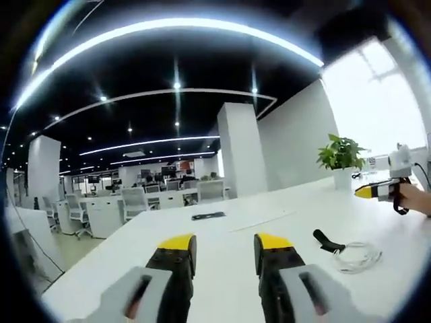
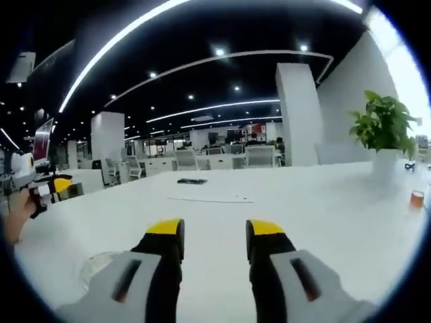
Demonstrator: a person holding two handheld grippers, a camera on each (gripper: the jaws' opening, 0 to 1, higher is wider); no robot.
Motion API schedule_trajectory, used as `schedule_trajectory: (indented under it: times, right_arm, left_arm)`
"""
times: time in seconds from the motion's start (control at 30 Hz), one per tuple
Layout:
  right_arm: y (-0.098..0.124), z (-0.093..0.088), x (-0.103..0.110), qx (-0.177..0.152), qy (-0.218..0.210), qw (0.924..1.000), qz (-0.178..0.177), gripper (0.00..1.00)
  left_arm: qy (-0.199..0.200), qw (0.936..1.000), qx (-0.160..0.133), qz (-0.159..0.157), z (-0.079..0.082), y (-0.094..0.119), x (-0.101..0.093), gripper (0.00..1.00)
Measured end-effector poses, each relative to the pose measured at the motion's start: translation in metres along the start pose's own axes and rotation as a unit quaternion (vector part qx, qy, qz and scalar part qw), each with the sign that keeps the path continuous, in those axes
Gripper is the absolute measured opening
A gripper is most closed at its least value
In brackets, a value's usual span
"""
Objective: Peel open the Velcro strap on the desktop, arrange the wired earphones neatly onto it, and close the Velcro strap to secure them.
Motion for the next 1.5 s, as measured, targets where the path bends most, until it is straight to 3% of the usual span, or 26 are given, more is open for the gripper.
schedule_trajectory:
  times: [0.3,0.5,0.63,0.73,0.83,1.13,1.3,1.5]
  right_arm:
    - [-0.001,0.002,0.007,-0.012,-0.005,0.9999,0.007,0.38]
    - [-0.004,-0.001,0.004,-0.007,-0.001,1.0,0.002,0.39]
    - [-0.003,0.0,-0.001,-0.022,0.008,0.9997,-0.01,0.4]
    - [-0.004,0.0,-0.009,-0.022,0.013,0.9995,-0.02,0.39]
    - [-0.002,-0.003,-0.017,-0.024,-0.008,0.9991,-0.034,0.39]
    - [0.004,-0.011,-0.024,-0.028,-0.01,0.997,-0.072,0.4]
    - [0.005,-0.011,-0.03,-0.039,0.003,0.9961,-0.08,0.4]
    - [0.003,-0.017,-0.041,-0.03,-0.003,0.9949,-0.096,0.4]
  left_arm:
    - [-0.013,0.9994,-0.001,0.033,-0.002,-0.001,0.013,0.38]
    - [0.002,0.9995,-0.005,0.032,-0.006,-0.005,0.018,0.38]
    - [-0.015,0.9987,-0.017,0.046,-0.007,-0.002,0.023,0.39]
    - [-0.005,0.9984,-0.035,0.045,-0.002,0.001,0.031,0.39]
    - [-0.011,0.998,-0.041,0.048,-0.003,-0.002,0.026,0.39]
    - [-0.037,0.9975,-0.02,0.057,-0.015,0.004,0.028,0.39]
    - [-0.061,0.9948,-0.021,0.08,-0.017,0.005,0.038,0.39]
    - [-0.059,0.9942,-0.009,0.09,-0.021,0.001,0.048,0.4]
Point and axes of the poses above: the point that each gripper's makers call its tool centre point, and the gripper's own axes: y roughly backward along the fingers, x roughly to its left, z roughly out of its top, the point moved 9 cm from there along y, roughly backward along the fingers, and after that the axes turned 8 degrees about y, right-handed, at the moved point
